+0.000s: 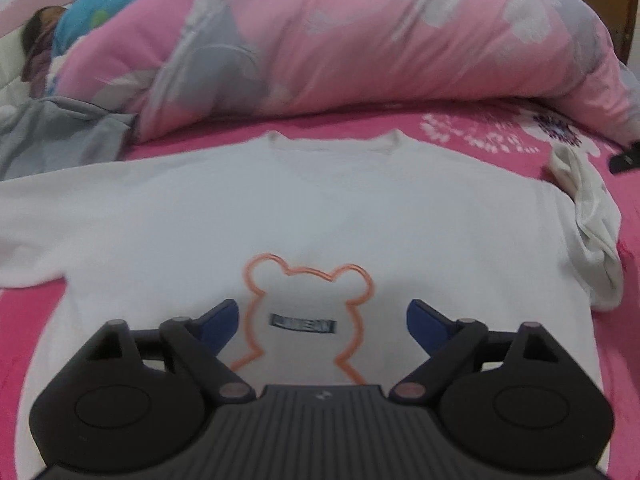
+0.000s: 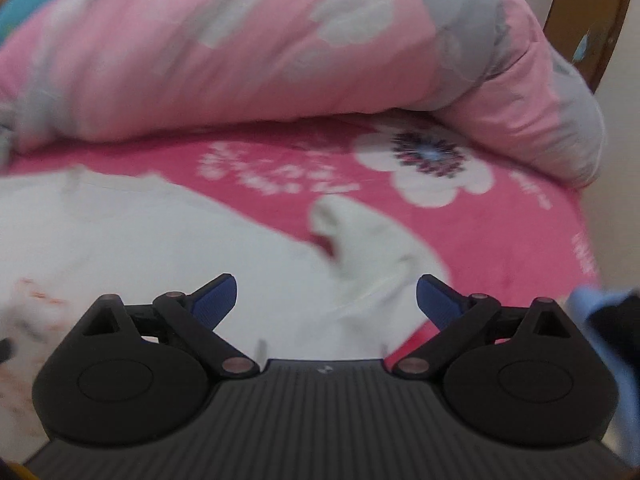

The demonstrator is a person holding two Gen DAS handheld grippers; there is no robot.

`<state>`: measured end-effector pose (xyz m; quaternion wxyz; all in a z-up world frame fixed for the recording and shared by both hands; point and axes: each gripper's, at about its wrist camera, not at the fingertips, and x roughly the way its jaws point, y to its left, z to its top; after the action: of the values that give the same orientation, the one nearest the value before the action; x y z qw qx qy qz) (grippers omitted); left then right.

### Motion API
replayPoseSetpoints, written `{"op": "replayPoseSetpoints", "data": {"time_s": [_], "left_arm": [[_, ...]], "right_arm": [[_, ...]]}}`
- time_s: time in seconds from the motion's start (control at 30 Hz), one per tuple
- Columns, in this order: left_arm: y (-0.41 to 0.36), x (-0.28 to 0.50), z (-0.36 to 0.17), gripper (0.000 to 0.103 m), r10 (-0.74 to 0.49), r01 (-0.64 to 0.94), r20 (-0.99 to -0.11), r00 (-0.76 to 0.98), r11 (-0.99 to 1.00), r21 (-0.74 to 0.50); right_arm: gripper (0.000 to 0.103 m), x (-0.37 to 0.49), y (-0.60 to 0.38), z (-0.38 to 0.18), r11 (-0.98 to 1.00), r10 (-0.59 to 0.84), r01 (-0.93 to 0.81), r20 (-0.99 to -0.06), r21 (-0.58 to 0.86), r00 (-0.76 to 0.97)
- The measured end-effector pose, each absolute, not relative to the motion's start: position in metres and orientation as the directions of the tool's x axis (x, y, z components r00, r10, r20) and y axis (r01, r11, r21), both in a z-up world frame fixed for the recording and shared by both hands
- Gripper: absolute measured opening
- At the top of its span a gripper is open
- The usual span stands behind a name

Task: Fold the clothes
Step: 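Grasp the white sleeve cuff with the right gripper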

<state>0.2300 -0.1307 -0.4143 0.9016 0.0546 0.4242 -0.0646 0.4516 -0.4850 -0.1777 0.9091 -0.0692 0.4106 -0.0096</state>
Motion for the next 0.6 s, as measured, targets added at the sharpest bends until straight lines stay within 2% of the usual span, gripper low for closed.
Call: {"op": "replayPoseSetpoints", "data": {"time_s": [0.1, 0.27, 0.37, 0.5, 0.53, 0.6], "left_arm": [[-0.141, 0.23, -0.423, 0.086, -0.083, 0.186, -0.785, 0.614, 0.982, 0.041], [-0.151, 0.229, -0.435, 0.066, -0.102, 0.219, -0.808, 0.58, 0.975, 0.033], [-0.154, 0.226, -0.44, 0.062, -0.107, 0.235, -0.817, 0.567, 0.971, 0.036], [-0.157, 0.223, -0.442, 0.059, -0.103, 0.26, -0.82, 0.563, 0.964, 0.057], [-0.158, 0.222, -0.442, 0.059, -0.103, 0.264, -0.82, 0.563, 0.963, 0.061], [-0.157, 0.221, -0.442, 0.058, -0.103, 0.27, -0.82, 0.562, 0.961, 0.065]], "right_arm": [[0.086, 0.48, -0.495, -0.193, 0.976, -0.107, -0.073, -0.749, -0.203, 0.654], [0.072, 0.518, -0.489, -0.222, 0.936, -0.091, -0.198, -0.744, -0.291, 0.662], [0.061, 0.536, -0.485, -0.237, 0.916, -0.095, -0.237, -0.748, -0.324, 0.657], [0.02, 0.549, -0.5, -0.24, 0.935, -0.123, -0.183, -0.763, -0.302, 0.634], [0.014, 0.547, -0.506, -0.234, 0.949, -0.116, -0.155, -0.76, -0.275, 0.639], [0.01, 0.538, -0.518, -0.218, 0.971, -0.101, -0.097, -0.747, -0.217, 0.657]]}}
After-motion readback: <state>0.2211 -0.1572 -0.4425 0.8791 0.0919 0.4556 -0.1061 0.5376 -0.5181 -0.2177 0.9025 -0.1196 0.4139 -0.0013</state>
